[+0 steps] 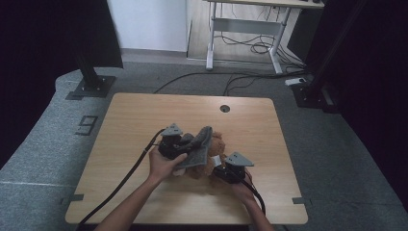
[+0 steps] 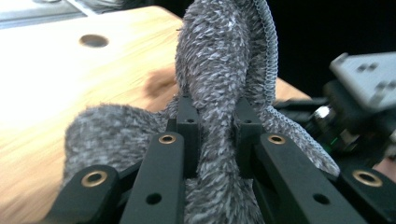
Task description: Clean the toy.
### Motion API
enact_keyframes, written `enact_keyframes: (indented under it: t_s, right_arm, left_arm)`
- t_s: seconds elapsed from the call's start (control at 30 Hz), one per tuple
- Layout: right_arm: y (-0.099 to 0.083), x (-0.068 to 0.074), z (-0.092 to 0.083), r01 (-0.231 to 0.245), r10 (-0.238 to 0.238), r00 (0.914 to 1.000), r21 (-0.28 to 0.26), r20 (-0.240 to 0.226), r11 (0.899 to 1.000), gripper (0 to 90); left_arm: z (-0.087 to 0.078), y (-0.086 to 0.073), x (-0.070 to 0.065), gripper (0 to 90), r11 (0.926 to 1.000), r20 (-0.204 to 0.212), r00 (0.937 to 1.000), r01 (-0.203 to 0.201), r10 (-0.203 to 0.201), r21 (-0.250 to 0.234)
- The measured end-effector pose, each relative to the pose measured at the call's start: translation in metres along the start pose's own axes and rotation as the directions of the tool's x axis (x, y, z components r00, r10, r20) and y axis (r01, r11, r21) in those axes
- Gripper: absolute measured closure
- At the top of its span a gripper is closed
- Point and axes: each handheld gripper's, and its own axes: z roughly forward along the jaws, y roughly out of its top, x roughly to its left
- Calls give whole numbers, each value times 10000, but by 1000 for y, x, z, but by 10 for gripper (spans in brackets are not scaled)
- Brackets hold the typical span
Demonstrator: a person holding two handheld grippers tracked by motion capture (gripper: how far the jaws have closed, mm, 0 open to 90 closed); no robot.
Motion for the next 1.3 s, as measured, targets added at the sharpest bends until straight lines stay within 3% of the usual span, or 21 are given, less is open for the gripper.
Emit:
enact_keyframes:
  t_s: [0.03, 0.1, 0.2, 0.37, 0.53, 0.63, 0.7, 0.8, 0.93, 1.07, 1.27, 1.3]
  right_arm:
    - [0, 3, 0, 106, -106, 9999, 15, 94, 9999, 536]
    - [0, 6, 0, 142, -142, 9996, 33, 250, 9999, 534]
    - [-1, 5, -2, 175, -176, 9995, 39, 257, 9998, 534]
    - [-5, 5, -4, 272, -273, 9994, 52, 233, 9996, 534]
    - [-6, 5, -8, 348, -350, 9992, 110, 171, 9993, 534]
    - [-6, 5, -8, 307, -308, 9995, 85, 107, 9995, 535]
    - [-6, 5, -8, 301, -302, 9995, 76, 86, 9995, 535]
    - [-6, 5, -9, 298, -299, 9995, 47, 63, 9995, 535]
    - [-7, 5, -9, 316, -316, 9995, 26, 0, 9995, 535]
    - [-7, 5, -9, 277, -277, 9996, 38, -40, 9996, 535]
    - [-7, 3, -9, 225, -225, 9997, 34, -136, 9997, 535]
    - [-7, 3, -9, 202, -202, 9997, 32, -146, 9998, 535]
  left_arm:
    - [6, 4, -6, 772, 9999, 117, 9999, -26, 25, 111]
    - [20, 8, -15, 766, 9989, -39, 10000, -68, 70, 461]
    - [42, 0, -19, 761, 9922, -289, 9993, -219, 256, 1226]
    - [37, -6, -22, 772, 9888, -453, 9966, -624, 691, 1359]
    - [18, -17, -16, 773, 9910, -573, 9960, -607, 679, 1192]
    - [4, -26, -7, 773, 9947, -759, 9961, -379, 453, 959]
    - [-13, -37, 9, 773, 9968, -916, 9958, 7, 66, 797]
    - [-33, -47, 21, 776, 9977, -1381, 9904, 54, 40, 681]
    - [-55, -56, 31, 777, 9992, -1581, 9872, 252, -201, 308]
    - [-77, -67, 41, 776, 9990, -1979, 9793, 448, -435, 23]
    - [-95, -95, 65, 775, 9933, -2795, 9535, 1149, -1125, -77]
    - [-97, -97, 69, 775, 9906, -2756, 9520, 1365, -1329, -63]
